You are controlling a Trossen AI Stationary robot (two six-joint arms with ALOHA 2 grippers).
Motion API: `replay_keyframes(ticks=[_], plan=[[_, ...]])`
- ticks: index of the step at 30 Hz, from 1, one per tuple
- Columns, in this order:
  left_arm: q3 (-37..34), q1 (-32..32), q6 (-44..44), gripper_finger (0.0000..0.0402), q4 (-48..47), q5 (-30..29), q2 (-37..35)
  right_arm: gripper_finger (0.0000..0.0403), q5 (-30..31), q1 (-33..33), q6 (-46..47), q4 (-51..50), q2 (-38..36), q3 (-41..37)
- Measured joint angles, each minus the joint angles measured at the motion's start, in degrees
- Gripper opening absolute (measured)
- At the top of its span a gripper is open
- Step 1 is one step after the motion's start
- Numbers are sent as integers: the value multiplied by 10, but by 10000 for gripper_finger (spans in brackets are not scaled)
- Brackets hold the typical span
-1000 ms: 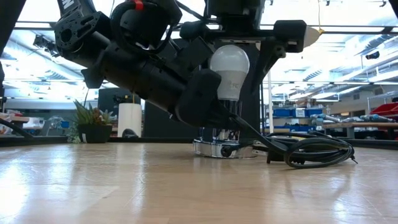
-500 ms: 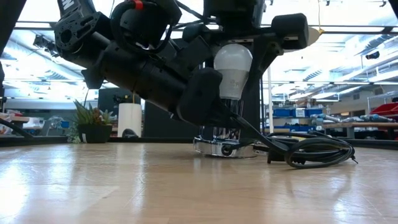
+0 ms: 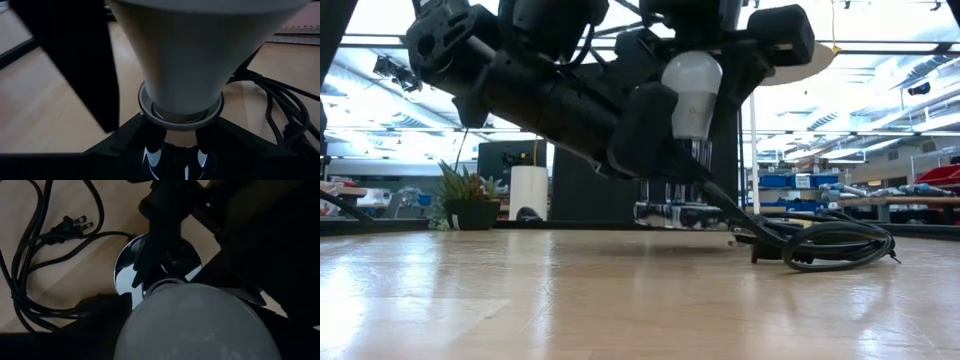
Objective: Screw lightbulb
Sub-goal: Insert the light bulb into the lamp
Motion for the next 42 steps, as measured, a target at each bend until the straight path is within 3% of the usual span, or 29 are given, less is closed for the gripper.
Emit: replay_keyframes(ticks=[7, 16, 19, 26, 35, 42], plan=[[0, 1, 0, 195, -32, 0, -16, 307, 2, 1, 9, 0, 0, 4], [0, 1, -8, 195, -32, 0, -16, 253, 2, -7, 66, 1, 0, 4], [0, 1, -16, 195, -32, -3, -16, 251, 2, -7, 93, 1, 0, 4], [0, 1, -18, 195, -33, -33, -16, 276, 19, -8, 198, 2, 0, 4], [0, -1, -19, 195, -34, -52, -16, 250, 21, -8, 336, 5, 0, 4], [0, -9, -19, 195, -34, -76, -16, 277, 17, -14, 504, 14, 0, 4]])
